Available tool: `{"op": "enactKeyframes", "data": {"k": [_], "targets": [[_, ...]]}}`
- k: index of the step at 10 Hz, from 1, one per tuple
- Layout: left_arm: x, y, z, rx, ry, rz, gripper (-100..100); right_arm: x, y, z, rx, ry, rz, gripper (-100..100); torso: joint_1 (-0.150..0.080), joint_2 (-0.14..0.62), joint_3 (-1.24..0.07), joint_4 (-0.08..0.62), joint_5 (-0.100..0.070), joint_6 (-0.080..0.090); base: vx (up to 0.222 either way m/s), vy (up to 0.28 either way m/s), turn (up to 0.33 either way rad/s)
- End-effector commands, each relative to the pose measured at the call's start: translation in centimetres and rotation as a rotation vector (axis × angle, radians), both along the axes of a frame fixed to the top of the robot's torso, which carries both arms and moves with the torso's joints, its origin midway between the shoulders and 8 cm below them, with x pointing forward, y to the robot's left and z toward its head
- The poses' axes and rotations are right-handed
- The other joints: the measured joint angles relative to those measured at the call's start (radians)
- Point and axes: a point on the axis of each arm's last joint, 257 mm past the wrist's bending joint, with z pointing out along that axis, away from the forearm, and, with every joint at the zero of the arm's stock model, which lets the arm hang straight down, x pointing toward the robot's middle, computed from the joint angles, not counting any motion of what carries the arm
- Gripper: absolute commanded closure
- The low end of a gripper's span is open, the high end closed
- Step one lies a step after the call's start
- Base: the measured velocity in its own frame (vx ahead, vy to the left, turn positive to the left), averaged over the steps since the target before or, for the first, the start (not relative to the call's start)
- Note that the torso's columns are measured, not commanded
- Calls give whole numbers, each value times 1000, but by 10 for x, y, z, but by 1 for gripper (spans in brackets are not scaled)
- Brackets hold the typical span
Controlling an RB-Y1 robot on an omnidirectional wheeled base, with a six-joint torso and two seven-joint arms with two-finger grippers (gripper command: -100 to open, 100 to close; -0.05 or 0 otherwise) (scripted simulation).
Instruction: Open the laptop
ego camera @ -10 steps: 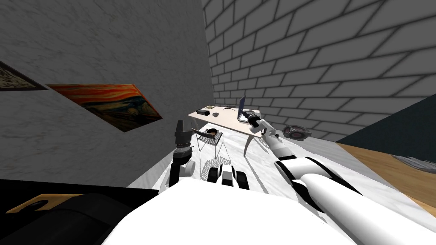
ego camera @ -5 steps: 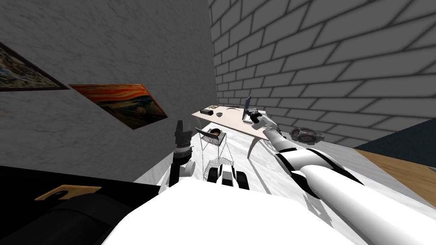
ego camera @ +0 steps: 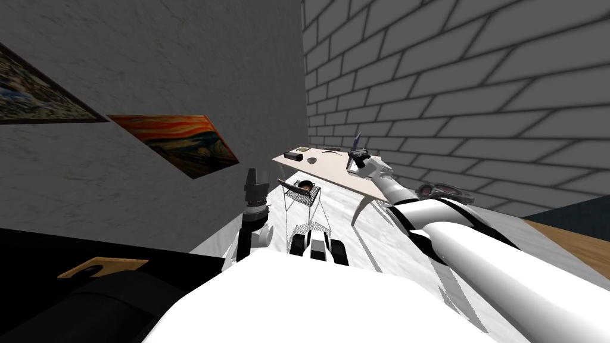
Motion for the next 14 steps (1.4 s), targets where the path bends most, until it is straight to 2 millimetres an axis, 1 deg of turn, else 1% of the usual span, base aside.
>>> {"op": "enactKeyframes", "data": {"k": [1, 2, 3, 4, 5, 6, 7, 8, 10, 11, 12, 14], "targets": [[0, 0, 0, 0, 0, 0, 0, 1, -47, 11, -100, 43, -115, -100, 2, -1, 0, 0, 1, -1, 77, 85, 145], [0, 0, 0, 0, 0, 0, 0, 1, -51, 7, -100, 52, -123, -100, 6, -4, -3, -1, 2, -1, 67, 70, 89], [0, 0, 0, 0, 0, 0, 0, 0, -71, 15, -141, 67, -173, -100, 5, -4, -3, -1, 1, -1, 63, 75, 105], [0, 0, 0, 0, 0, 0, 0, -1, -75, 11, -141, 75, -178, -100, 4, -4, -3, -1, 1, -1, 54, 59, 43], [0, 0, 0, 0, 0, 0, 0, -4, -98, 15, -178, 99, -232, -100, 2, -2, -1, -1, 1, 0, 65, 58, 91], [0, 0, 0, 0, 0, 0, 0, -7, -116, 22, -211, 112, -276, -100, 2, -3, -2, -1, 1, -1, 110, 73, 127], [0, 0, 0, 0, 0, 0, 0, -8, -119, 18, -211, 122, -282, -100, 4, -5, -3, -1, 1, -1, 93, 47, 44], [0, 0, 0, 0, 0, 0, 0, -8, -119, 18, -211, 122, -282, -100, 3, -4, -3, -1, 1, 0, 38, 18, -9], [0, 0, 0, 0, 0, 0, 0, -19, -159, 23, -263, 165, -372, -100, 3, -1, -1, 0, 1, -1, 68, 37, 105], [0, 0, 0, 0, 0, 0, 0, -17, -154, 29, -263, 152, -364, -100, 4, -4, -2, -1, 1, -1, 67, 40, 21], [0, 0, 0, 0, 0, 0, 0, -19, -159, 23, -263, 165, -372, -100, 4, -3, -2, -1, 1, -1, 29, 25, -11], [0, 0, 0, 0, 0, 0, 0, -30, -191, 27, -300, 201, -445, -100, 4, -3, -2, -1, 1, -1, 64, 37, 78]]}}
